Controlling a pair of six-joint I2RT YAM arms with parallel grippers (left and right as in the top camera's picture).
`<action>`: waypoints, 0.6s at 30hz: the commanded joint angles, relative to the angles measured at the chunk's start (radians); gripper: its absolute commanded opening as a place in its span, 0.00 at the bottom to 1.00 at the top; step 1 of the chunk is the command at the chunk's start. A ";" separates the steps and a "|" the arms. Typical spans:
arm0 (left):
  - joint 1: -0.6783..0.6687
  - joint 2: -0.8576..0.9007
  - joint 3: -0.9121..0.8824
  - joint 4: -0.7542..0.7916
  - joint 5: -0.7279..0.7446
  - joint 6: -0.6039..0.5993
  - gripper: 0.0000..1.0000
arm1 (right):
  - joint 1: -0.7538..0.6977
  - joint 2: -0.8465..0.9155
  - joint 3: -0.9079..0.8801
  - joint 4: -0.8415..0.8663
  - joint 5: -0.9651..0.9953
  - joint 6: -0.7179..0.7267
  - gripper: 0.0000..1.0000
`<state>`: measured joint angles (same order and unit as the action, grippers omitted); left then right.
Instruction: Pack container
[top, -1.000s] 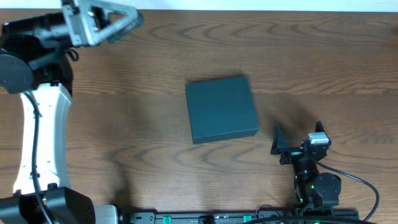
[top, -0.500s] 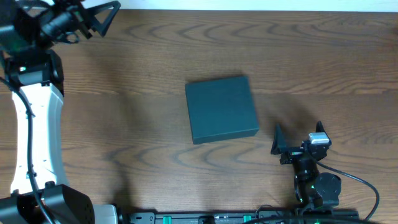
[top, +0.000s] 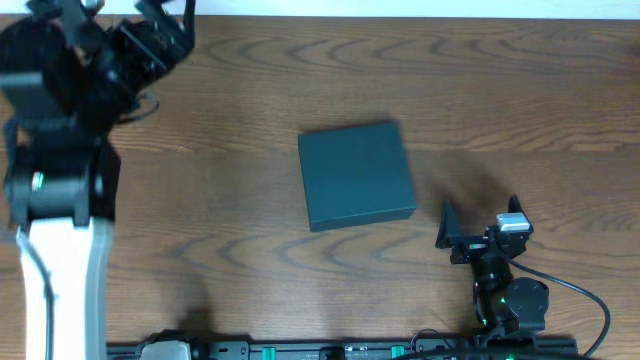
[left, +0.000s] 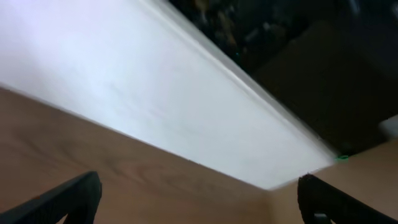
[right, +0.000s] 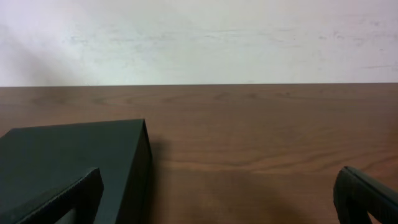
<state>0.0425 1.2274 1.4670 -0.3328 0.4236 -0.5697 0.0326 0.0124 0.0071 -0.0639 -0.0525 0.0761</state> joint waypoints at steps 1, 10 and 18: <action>-0.032 -0.078 0.010 -0.075 -0.225 0.296 0.99 | 0.014 -0.007 -0.002 -0.004 0.003 0.013 0.99; -0.039 -0.264 -0.041 -0.175 -0.369 0.330 0.99 | 0.014 -0.007 -0.002 -0.004 0.003 0.013 0.99; -0.039 -0.459 -0.235 -0.150 -0.403 0.337 0.98 | 0.014 -0.007 -0.002 -0.004 0.003 0.013 0.99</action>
<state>0.0078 0.8230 1.2934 -0.4942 0.0616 -0.2573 0.0326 0.0120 0.0071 -0.0639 -0.0521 0.0761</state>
